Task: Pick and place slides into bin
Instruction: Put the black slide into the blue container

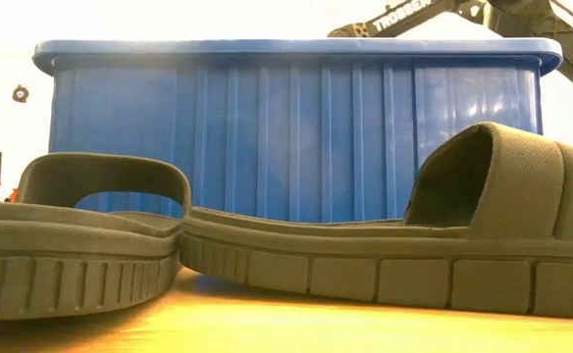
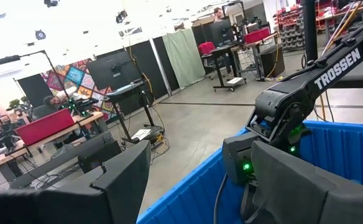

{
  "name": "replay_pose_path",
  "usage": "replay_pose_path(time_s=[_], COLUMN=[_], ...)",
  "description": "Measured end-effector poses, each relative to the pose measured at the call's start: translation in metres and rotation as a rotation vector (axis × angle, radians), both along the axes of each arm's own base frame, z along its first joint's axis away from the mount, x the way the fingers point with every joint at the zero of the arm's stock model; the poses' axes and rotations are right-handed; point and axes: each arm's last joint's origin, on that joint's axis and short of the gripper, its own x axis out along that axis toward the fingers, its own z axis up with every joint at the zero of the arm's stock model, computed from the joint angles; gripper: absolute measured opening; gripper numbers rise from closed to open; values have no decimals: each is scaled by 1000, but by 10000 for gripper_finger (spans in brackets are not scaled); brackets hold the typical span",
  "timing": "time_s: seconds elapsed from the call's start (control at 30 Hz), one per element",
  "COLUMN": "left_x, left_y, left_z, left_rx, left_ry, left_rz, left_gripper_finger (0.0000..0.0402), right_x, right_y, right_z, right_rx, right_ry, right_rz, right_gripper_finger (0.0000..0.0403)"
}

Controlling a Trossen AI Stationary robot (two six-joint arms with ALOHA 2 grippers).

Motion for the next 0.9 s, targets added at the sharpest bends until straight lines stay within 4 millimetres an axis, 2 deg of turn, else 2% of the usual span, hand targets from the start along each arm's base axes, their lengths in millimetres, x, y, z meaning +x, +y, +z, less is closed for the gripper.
replay_pose_path(time_s=[0.27, 0.37, 0.53, 0.73, 0.9], left_x=[0, 0, 0, -2, -3], left_y=[0, 0, 0, 0, 0], left_z=[0, 0, 0, 1, 2], left_rx=[5, 6, 6, 5, 4], left_ry=[6, 7, 6, 1, -3], left_rz=[1, 1, 1, 1, 1], left_gripper_finger=[263, 263, 263, 263, 263], right_x=[-2, -3, -2, -2, -3], right_y=[-5, -5, -5, -2, 3], right_z=[-2, -2, -2, 3, 23], right_rx=[-77, -85, -88, -94, -134], right_ry=[23, 35, 35, 34, -21], right_rz=[-53, -46, -34, 25, 97], right_gripper_finger=[155, 115, 25, 12, 10])
